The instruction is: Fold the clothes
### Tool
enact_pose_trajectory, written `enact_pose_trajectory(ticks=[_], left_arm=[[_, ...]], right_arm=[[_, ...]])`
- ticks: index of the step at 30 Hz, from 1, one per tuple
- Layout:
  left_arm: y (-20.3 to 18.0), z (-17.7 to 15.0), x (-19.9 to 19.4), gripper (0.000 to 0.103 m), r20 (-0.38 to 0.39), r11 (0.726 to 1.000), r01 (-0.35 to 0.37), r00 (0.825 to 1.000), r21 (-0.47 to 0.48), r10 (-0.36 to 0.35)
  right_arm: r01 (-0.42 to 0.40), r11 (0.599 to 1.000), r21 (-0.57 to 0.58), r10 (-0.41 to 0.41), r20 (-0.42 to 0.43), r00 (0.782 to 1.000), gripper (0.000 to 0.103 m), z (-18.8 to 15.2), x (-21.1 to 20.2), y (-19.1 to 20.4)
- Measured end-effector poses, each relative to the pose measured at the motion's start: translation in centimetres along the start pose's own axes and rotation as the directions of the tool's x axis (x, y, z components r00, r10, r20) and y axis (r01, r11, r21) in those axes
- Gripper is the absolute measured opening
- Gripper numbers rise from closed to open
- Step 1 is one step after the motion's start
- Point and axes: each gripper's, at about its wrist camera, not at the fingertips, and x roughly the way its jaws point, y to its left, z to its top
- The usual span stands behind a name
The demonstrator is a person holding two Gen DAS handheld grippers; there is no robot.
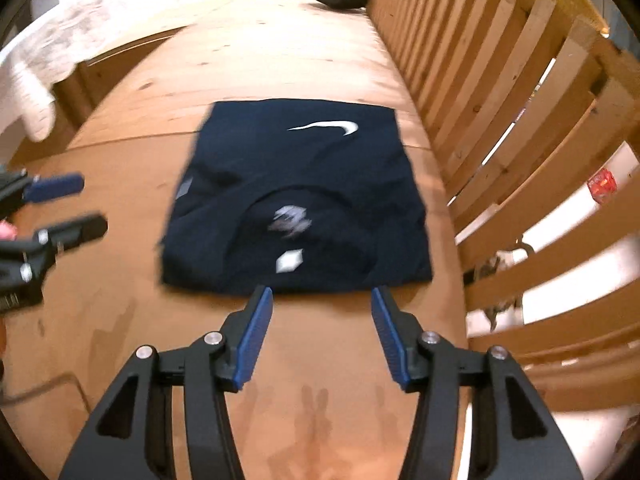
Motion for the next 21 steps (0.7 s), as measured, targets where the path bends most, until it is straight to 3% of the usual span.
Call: enact_pose_trajectory(ticks=[6, 13, 21], left_arm=[[-0.5, -5.0, -10.3, 0.073, 0.082, 1.0, -0.022, 0.996, -0.018, 0.023], [-2.1, -12.3, -21.9, 0.076, 0.151, 0.999, -0.046, 0.987, -0.01, 0.047], [-4.8, -21.0, -30.5, 0.076, 0.202, 0.998, -0.064, 0.977, -0.018, 0.066]], right_arm=[[-0.147, 0.987, 0.067, 0.144, 0.04, 0.989, 0.053, -5.6, -6.4, 4.1], [-0.167, 0.986, 0.022, 0.163, 0.123, 0.979, 0.056, -12.4, -15.6, 7.8], [-0.2, 0.978, 0.066, 0.188, 0.15, 0.971, 0.057, -18.5, -23.1, 11.4]])
